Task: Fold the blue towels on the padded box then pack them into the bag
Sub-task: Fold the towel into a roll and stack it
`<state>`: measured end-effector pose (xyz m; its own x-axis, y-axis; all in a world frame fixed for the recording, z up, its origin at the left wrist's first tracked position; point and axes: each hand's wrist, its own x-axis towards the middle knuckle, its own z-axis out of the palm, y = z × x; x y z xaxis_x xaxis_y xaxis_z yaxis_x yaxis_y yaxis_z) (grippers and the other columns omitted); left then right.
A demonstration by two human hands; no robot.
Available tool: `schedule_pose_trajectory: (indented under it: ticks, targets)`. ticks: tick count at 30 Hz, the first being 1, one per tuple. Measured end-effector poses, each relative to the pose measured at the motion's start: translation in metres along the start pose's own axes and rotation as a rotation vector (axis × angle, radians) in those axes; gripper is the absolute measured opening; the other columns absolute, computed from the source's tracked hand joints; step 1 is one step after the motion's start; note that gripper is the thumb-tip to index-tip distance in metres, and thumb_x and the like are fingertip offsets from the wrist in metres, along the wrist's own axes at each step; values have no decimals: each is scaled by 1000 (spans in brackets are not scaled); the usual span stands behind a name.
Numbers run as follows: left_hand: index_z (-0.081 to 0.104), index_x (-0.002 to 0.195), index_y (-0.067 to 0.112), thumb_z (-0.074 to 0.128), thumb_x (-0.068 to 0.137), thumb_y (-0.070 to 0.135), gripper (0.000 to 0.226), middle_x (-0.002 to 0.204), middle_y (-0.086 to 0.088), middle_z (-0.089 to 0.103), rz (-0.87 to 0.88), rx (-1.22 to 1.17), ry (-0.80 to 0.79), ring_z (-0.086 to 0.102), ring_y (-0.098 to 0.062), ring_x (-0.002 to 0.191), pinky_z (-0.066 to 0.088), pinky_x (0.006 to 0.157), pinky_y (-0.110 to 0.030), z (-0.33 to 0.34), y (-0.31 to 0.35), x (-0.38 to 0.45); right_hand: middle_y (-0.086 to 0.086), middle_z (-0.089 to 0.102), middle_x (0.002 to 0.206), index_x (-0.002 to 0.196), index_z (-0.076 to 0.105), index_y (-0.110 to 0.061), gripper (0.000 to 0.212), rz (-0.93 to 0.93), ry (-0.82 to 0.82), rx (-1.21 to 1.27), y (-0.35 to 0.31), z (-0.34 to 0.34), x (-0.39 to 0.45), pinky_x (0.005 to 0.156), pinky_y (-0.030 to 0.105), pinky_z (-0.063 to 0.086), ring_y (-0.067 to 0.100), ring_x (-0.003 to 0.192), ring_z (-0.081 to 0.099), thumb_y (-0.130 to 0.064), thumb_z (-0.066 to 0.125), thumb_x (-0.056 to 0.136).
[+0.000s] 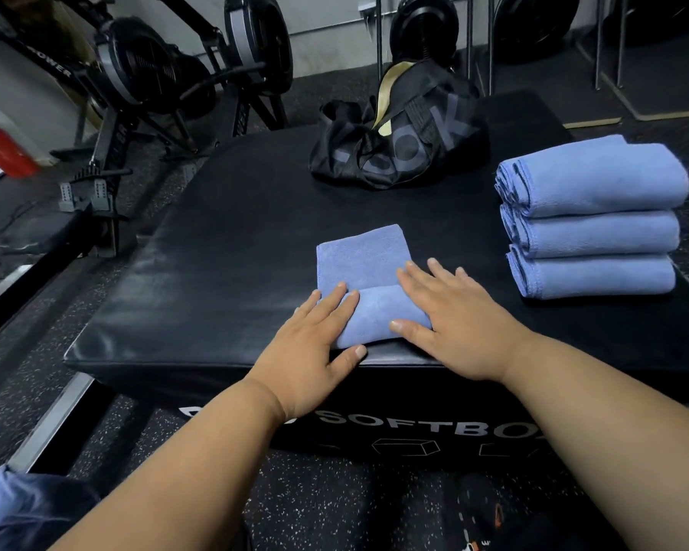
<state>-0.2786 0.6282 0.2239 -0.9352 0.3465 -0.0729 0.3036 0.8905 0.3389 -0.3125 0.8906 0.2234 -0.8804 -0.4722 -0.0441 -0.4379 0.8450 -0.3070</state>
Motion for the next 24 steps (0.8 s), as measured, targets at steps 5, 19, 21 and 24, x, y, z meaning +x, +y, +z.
schedule_pose_trajectory:
  ticks: [5, 19, 21, 24]
  targets:
    - [5, 165, 41, 26, 92, 76, 84, 167, 26, -7, 8, 23, -7, -10, -16, 162, 7, 132, -48, 2, -1, 5, -7, -13, 175, 169, 0, -21, 89, -166, 99, -23, -24, -1, -5, 130, 41, -6, 15, 161, -16, -73, 15, 98]
    - [66, 134, 33, 57, 95, 59, 48, 136, 17, 65, 91, -5, 221, 53, -8, 129, 40, 113, -30, -23, -16, 3, -22, 59, 142, 142, 59, -39, 59, -100, 249, 227, 0, -7, -3, 107, 24, 45, -1, 128, 55, -55, 74, 87]
    - [70, 116, 38, 66, 96, 50, 23, 114, 24, 67, 69, -98, 235, 59, -2, 112, 47, 99, -26, -30, -12, -1, -25, 65, 117, 124, 68, -41, 44, -77, 312, 345, 0, -8, -4, 95, 23, 50, -4, 109, 61, -54, 77, 83]
    - [72, 101, 39, 71, 97, 43, 6, 102, 20, 70, -59, -361, 264, 66, -6, 99, 52, 85, -27, -35, -8, -6, -18, 71, 100, 114, 70, -38, 36, 29, 356, 578, -1, -7, 0, 91, 27, 53, 1, 95, 66, -49, 82, 82]
